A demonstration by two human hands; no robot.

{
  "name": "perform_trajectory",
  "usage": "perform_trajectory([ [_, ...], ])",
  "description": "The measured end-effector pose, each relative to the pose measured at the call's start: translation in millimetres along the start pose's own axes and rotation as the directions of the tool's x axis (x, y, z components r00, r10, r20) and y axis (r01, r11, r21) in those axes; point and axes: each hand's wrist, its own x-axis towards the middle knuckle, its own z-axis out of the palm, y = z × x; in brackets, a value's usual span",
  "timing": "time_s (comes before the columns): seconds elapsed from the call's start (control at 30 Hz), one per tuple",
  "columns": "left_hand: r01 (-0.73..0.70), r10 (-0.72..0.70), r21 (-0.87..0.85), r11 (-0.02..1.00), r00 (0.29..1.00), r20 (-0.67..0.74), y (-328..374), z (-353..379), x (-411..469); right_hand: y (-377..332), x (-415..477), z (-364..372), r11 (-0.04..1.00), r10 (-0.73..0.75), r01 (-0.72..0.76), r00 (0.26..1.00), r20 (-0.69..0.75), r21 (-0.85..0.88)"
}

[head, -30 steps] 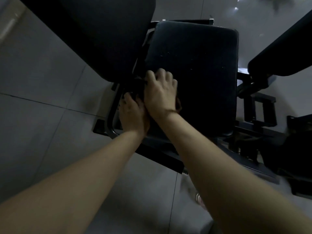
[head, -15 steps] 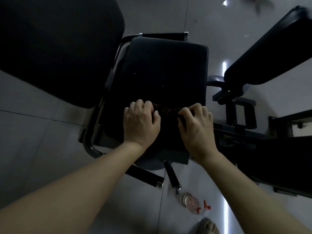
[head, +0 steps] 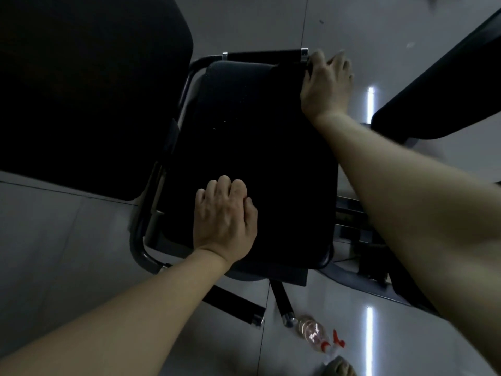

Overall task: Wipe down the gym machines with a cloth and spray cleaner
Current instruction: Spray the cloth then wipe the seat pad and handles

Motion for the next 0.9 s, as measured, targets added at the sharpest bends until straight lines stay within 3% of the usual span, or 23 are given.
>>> perform_trajectory([
  [0.17, 0.042, -0.044, 0.063, 0.997, 0.998, 0.039, 3.8, -2.8, 2.9, -1.7, -148.4, -40.1, 0.986, -0.154, 0.148, 0.985, 0.072, 0.081],
  [0.27, -0.096, 0.090, 0.055, 0.994, 0.991, 0.102, -6.7, -13.0, 12.1, -4.9, -227.8, -72.1, 0.959, -0.276, 0.255, 0.938, 0.210, 0.123],
  [0.37, -0.277, 0.267, 0.051, 0.959, 0.952, 0.147, -23.9, -22.0, 25.2, 6.9, -220.9, -72.7, 0.874, -0.485, 0.456, 0.835, 0.259, 0.165],
  [0.43, -0.287, 0.279, 0.044, 0.957, 0.951, 0.134, -27.2, -21.3, 25.0, 6.2, -179.5, -56.1, 0.842, -0.539, 0.524, 0.808, 0.239, 0.127],
  [0.57, -0.308, 0.306, -0.007, 0.951, 0.941, 0.143, -31.3, -18.5, 23.2, -15.6, -76.3, -15.7, 0.929, -0.371, 0.365, 0.920, 0.126, 0.065],
  [0.73, -0.333, 0.334, -0.037, 0.942, 0.930, 0.150, -35.8, -16.2, 24.6, -45.2, 33.3, 22.0, 0.978, -0.211, 0.209, 0.974, 0.087, 0.027],
  [0.83, -0.328, 0.329, -0.025, 0.944, 0.933, 0.145, -37.1, -15.6, 25.0, -53.9, 32.6, 25.6, 0.990, -0.140, 0.138, 0.987, 0.083, 0.031],
  [0.9, -0.311, 0.311, -0.027, 0.950, 0.936, 0.166, -35.5, -17.1, 25.1, -52.4, -6.8, 12.4, 0.980, -0.194, 0.190, 0.978, 0.071, 0.062],
])
